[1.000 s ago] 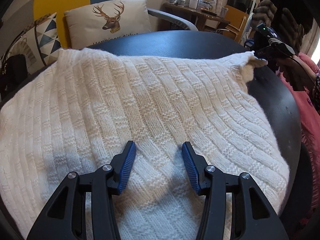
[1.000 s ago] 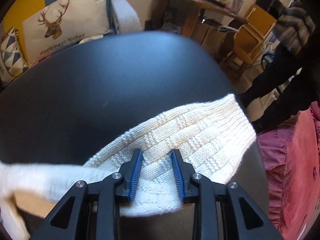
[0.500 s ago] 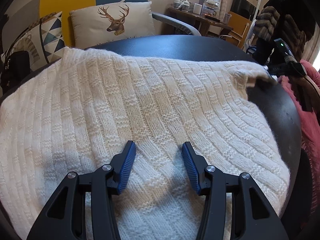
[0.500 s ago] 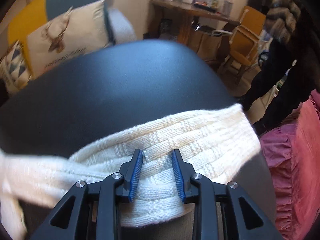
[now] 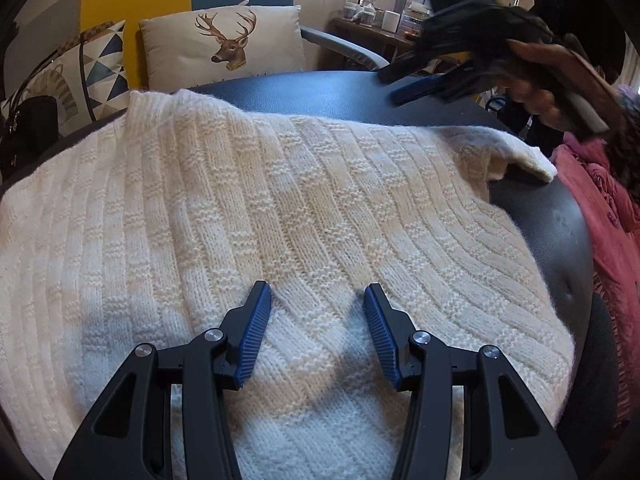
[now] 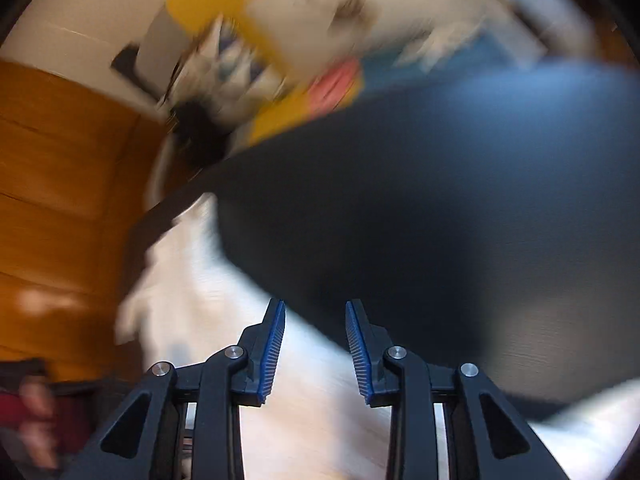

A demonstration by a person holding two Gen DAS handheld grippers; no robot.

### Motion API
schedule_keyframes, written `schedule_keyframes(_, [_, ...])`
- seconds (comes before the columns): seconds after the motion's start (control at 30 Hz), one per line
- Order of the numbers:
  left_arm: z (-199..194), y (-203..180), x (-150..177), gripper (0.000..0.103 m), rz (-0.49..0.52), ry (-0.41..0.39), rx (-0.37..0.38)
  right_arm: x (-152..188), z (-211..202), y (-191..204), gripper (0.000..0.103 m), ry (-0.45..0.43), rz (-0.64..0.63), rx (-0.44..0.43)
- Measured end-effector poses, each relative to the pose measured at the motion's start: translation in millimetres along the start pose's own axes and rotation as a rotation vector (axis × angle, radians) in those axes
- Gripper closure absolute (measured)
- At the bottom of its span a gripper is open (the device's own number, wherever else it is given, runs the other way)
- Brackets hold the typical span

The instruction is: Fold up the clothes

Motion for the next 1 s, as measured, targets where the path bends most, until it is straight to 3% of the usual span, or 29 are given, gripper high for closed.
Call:
schedule_keyframes(0.13, [0.6,3.6,0.7,0.052,-0.021,-0.007,0.027,-10.8,49.5,10.2,0.067,0.193,-0.094,0.072])
schedule_keyframes(0.2, [1.2,5.1,0.3,0.052,-0.032,-0.011,0.04,-13.4,52.4,16.4,0.062,0.23,-0.118,0.03])
schedule_keyframes(0.27, [1.8,5.8,0.1,0.052,-0.039,-0.012,0.047,-4.5,61.9,22.3,0.062,0.322,-0.096,-0.089])
schedule_keyframes(0.37, [1.4,5.2,1.1,0.052,-0.043,-0.013,0.05,8.9,74.8,36.5,0.061,0.363,-0.187,-0.081])
schedule_keyframes(0.43, [1.7,5.0,1.1,0.052,-0.046,-0.014,0.052,9.8,74.7,46.3,0.067,0.323,-0.172,-0.131])
schedule_keyframes(0.47, [1.8,4.8,1.1,0.052,-0.046,-0.014,0.051,13.1,75.3,51.8,0.075,0.31,-0.167,-0.142])
schedule_keyframes(0.6, [2.4,3.2,1.2,0.052,-0.042,-0.014,0.046,46.1,68.6,101.9,0.086,0.261,-0.405,-0.044])
schedule_keyframes(0.67, [2.7,2.2,1.3,0.052,-0.04,-0.013,0.042,70.8,57.9,126.7,0.087,0.167,-0.591,0.105])
schedule_keyframes(0.73, [2.9,1.4,1.4,0.052,-0.039,-0.014,0.04,94.8,45.3,152.9,0.087,0.065,-0.779,0.261])
schedule_keyframes(0.87, [3.3,1.2,2.0,0.052,-0.047,-0.016,0.047,148.5,48.7,157.6,0.087,0.071,-0.971,0.339])
schedule_keyframes(0.93, [3.8,0.2,2.2,0.052,-0.047,-0.016,0.047,176.8,55.1,146.9,0.085,0.073,-0.975,0.36])
schedule_keyframes(1.0, [4.6,-1.5,2.7,0.052,-0.042,-0.015,0.041,188.1,46.8,129.9,0.074,0.096,-0.921,0.314])
Point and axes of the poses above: each gripper's, at about its wrist camera, not at the fingertips, and z roughly the way its jaws point, y to its left, x to its underside, the point moved 5 cm from there along z, roughly the way its jaws point
